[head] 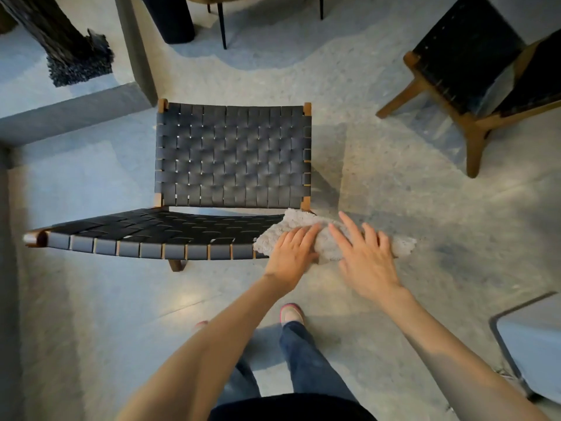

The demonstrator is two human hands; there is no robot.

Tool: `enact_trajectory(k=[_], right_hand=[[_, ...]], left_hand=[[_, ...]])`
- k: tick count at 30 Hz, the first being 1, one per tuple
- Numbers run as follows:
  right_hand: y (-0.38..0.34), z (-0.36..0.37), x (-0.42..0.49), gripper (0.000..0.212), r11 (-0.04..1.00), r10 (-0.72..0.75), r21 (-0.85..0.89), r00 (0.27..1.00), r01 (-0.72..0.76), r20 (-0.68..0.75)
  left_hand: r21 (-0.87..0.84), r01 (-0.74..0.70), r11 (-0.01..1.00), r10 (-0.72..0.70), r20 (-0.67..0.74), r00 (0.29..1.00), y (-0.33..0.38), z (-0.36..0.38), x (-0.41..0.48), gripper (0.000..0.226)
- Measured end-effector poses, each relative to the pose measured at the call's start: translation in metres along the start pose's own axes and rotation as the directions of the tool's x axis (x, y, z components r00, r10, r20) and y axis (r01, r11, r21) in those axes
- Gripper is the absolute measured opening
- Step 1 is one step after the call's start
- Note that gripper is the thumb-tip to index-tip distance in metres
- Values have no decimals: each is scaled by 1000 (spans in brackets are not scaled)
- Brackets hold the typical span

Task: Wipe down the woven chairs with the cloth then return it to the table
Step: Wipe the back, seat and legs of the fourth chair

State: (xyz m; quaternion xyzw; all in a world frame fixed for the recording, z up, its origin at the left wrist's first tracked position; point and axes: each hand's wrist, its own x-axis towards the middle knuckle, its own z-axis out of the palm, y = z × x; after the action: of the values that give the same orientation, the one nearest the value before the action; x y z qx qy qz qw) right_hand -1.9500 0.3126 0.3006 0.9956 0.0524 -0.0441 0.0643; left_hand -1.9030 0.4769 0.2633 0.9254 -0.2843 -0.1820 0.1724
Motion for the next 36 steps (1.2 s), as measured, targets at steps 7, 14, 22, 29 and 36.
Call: enact_trajectory(k=[7,14,22,29,36], right_hand=[[-32,25,14,66,645,285,618,892,-450,352],[-36,34,17,34,698,292,615,930,-366,222],[-37,17,15,39,751,312,538,924,-383,222],[-41,9,-19,45,677,410,611,900,-410,149],[-95,12,-82,36,572,381,763,921,-300,77]], left_hand=[[-116,22,993,-32,-90,995,-14,0,-12,61],[-22,50,999,-53,-153,987,-20,4,-27,53],[-91,81,993,-103,-270,957,-2,2,-31,55],[-32,42,999,-49,-255,966,3,8,-46,55],[-154,-1,988,-42,-278,960,-18,23,-119,56]])
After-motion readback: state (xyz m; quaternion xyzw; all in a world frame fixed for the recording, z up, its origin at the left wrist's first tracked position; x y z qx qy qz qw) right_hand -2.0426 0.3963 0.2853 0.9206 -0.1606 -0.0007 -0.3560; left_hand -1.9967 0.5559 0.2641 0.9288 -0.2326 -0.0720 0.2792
